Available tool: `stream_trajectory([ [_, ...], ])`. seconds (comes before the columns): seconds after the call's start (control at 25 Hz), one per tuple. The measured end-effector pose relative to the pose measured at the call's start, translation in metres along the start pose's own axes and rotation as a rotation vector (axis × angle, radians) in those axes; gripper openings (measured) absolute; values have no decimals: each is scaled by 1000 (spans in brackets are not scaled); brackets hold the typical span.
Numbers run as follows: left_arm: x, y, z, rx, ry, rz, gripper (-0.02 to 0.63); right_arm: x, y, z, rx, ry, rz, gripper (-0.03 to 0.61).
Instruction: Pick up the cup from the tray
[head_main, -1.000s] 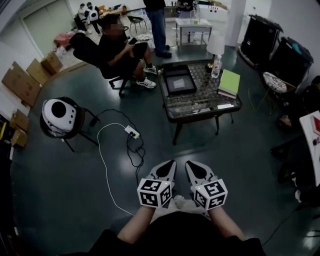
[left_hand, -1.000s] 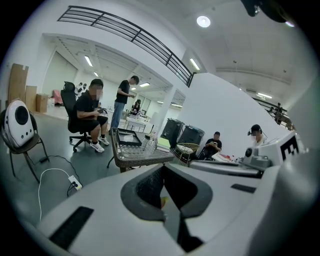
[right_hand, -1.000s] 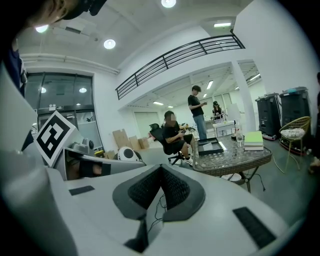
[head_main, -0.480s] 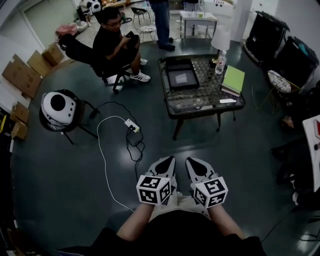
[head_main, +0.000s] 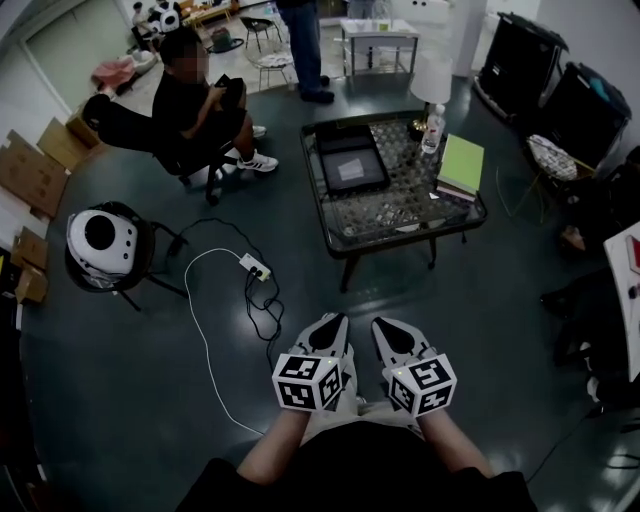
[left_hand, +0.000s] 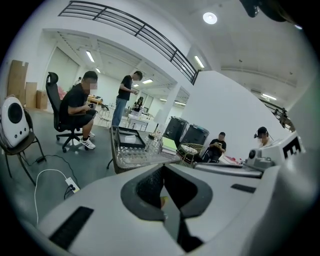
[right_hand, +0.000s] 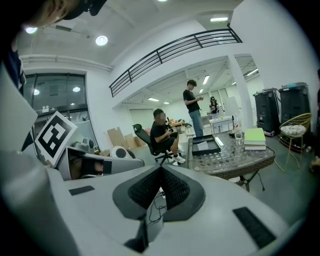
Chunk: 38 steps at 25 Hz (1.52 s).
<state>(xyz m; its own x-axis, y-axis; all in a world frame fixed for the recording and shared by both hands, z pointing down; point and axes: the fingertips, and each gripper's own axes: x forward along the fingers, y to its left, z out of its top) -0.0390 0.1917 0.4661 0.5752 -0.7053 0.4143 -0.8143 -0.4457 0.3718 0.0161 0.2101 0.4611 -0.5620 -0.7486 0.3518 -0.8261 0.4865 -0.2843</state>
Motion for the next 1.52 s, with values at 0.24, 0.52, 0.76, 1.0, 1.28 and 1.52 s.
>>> stream_trajectory([
  [0.24,43,34,33,-7,1,0,11,51,-30,27,-7,3,-9,11],
  [0.52,95,76,76,2,17,-12,11,115,-64,64,2,4,-25,11],
  [0.76,142,108,117,20,45,-35,10,167,-92,99,10,5,-42,11],
  [1.0,181,138,148,53,67,-57,11,213,-115,122,18,2,-72,11],
  [1.28,218,166,168,61,110,-93,11,258,-138,140,37,0,-105,11],
  [1.52,245,180,178,81,132,-124,11,277,-157,149,50,4,-150,11],
])
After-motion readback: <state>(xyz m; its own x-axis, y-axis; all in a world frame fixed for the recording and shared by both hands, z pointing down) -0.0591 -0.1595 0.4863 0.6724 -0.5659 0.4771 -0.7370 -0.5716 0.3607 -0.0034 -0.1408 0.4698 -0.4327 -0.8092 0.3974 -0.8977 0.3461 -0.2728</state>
